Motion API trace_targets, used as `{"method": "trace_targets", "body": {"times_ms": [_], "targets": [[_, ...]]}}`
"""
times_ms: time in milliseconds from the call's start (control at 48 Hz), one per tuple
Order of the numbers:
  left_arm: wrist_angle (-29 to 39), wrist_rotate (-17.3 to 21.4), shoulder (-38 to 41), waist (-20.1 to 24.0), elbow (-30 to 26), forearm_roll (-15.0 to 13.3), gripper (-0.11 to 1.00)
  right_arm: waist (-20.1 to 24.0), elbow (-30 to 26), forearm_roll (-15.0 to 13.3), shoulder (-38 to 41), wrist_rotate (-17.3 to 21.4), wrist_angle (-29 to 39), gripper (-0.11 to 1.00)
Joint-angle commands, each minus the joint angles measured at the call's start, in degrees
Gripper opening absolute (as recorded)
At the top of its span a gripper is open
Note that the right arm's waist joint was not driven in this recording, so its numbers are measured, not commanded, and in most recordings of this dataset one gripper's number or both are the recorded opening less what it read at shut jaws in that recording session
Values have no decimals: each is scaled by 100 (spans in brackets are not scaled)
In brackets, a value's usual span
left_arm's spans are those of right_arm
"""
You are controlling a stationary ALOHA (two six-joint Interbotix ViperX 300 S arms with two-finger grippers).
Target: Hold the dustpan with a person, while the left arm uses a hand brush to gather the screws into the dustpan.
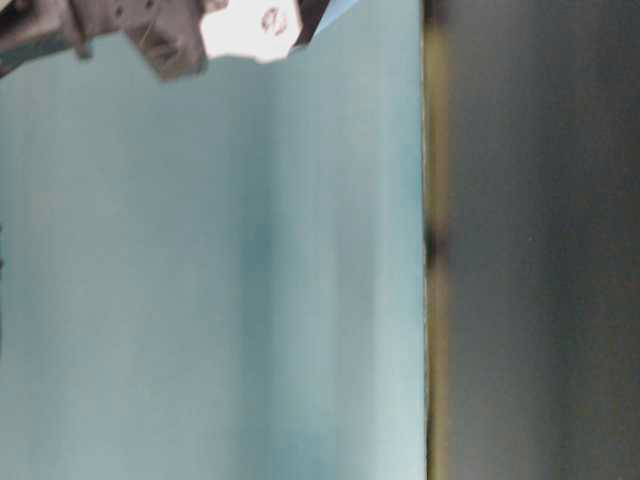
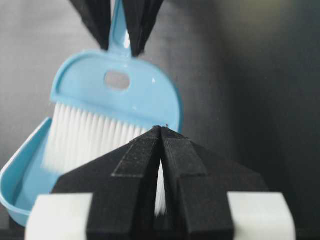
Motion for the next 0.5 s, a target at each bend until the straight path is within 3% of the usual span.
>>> {"method": "trace_targets", "body": {"times_ms": [0, 292, 479], "targets": [[62, -9, -659, -70, 264, 18, 31, 0, -26, -9, 26, -35, -26, 1], [-396, -123, -1995, -255, 1784, 18, 31, -9, -26, 0, 26, -35, -26, 1], [-1433, -141, -2672, -202, 3103, 18, 31, 0, -26, 0, 9, -35, -26, 0]]}}
